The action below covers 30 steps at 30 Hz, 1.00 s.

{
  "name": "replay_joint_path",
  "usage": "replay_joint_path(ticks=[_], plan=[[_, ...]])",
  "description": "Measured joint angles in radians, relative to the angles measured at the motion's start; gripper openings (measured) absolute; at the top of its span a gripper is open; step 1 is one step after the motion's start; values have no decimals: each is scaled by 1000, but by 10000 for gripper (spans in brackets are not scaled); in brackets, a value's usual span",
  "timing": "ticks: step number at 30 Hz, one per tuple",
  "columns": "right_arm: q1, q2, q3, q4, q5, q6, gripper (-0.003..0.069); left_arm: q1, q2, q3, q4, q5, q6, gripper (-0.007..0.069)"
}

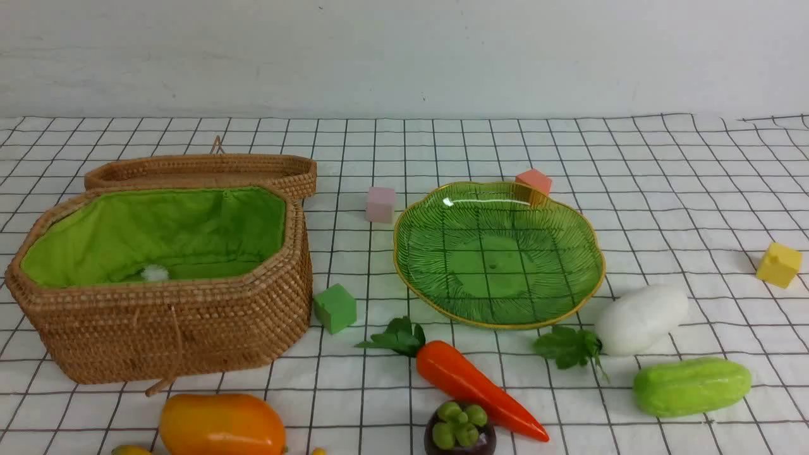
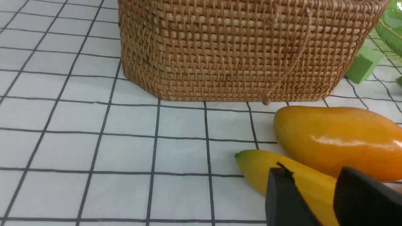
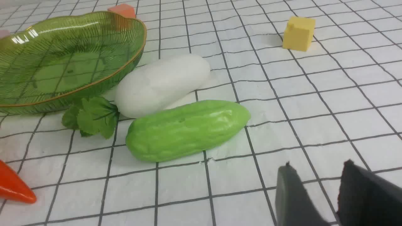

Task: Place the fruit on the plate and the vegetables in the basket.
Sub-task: Grab the mango with your left arm and place it on the right plate

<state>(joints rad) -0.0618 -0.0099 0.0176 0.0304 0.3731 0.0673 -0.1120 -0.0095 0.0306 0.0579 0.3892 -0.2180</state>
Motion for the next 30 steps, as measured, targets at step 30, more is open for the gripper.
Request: replay_joint_path(ticks=[30], plan=[[0,0,0,0,0,0,243,0,0,-46,-368,-807,-212,239]])
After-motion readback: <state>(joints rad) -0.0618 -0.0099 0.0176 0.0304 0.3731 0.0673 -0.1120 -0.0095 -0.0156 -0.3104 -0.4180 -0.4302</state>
